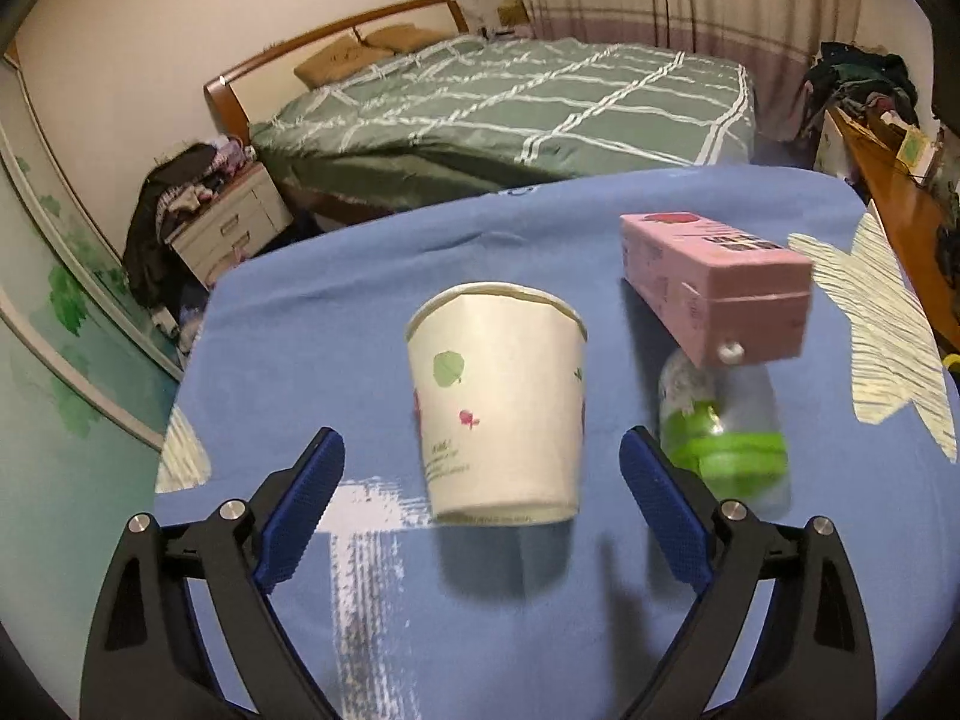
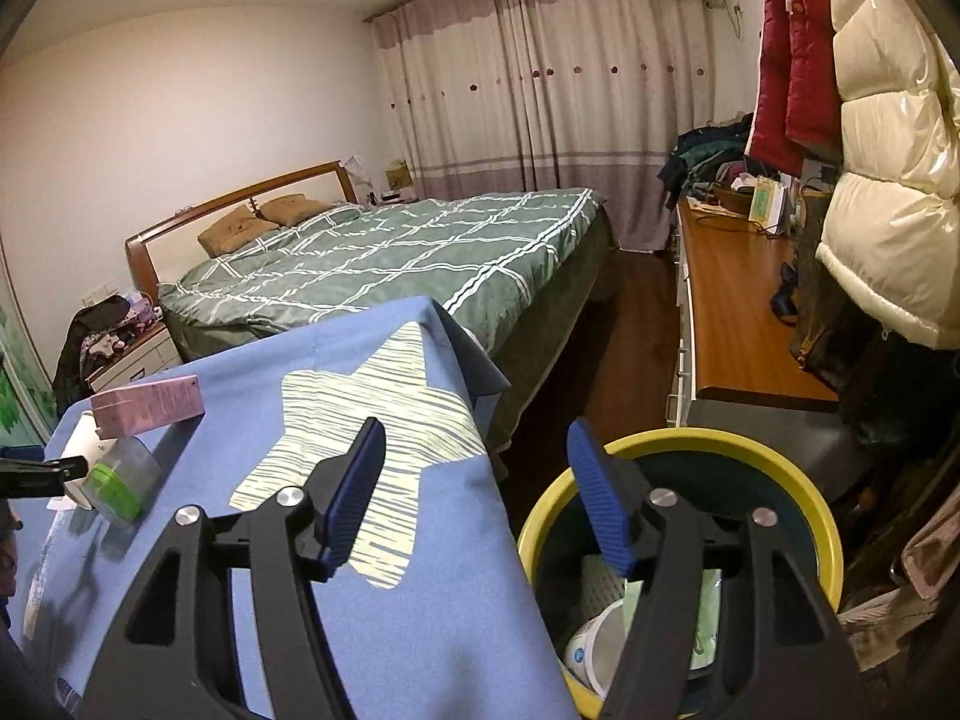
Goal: Collect trash
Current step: 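Grasp the white paper cup with the left gripper and lift it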
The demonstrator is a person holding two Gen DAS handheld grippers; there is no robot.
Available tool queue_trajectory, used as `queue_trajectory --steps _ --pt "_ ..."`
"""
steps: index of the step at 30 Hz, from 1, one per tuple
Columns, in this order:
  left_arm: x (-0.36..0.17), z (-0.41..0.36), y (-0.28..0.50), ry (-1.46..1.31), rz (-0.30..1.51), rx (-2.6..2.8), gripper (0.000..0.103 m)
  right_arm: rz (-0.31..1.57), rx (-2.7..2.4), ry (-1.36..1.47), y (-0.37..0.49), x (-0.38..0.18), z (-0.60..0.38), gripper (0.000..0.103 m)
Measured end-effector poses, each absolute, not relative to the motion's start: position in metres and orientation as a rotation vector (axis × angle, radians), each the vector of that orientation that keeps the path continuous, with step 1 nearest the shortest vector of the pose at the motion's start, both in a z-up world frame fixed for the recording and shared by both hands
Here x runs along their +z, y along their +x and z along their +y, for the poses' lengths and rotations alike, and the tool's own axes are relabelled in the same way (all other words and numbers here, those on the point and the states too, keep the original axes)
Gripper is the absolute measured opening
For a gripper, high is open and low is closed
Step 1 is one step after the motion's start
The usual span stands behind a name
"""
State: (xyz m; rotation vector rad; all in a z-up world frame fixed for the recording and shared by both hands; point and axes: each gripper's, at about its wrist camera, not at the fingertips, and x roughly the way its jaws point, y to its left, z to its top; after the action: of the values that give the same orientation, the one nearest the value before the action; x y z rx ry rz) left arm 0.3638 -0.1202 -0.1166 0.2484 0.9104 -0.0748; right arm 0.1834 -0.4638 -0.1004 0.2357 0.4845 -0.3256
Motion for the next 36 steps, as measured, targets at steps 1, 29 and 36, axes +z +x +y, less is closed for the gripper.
queue_trajectory --steps 1,29,36 --pt "-0.118 -0.121 0.368 0.249 0.920 -0.072 0.092 0.489 -0.325 0.239 0.184 -0.101 -0.464 0.062" --pt "-0.118 -0.096 0.352 0.128 0.942 -0.126 0.059 0.488 -0.324 0.278 0.183 -0.103 -0.470 0.062" --pt "-0.079 -0.120 0.289 0.157 0.861 -0.234 0.059 0.500 -0.305 0.274 0.171 -0.102 -0.472 0.062"
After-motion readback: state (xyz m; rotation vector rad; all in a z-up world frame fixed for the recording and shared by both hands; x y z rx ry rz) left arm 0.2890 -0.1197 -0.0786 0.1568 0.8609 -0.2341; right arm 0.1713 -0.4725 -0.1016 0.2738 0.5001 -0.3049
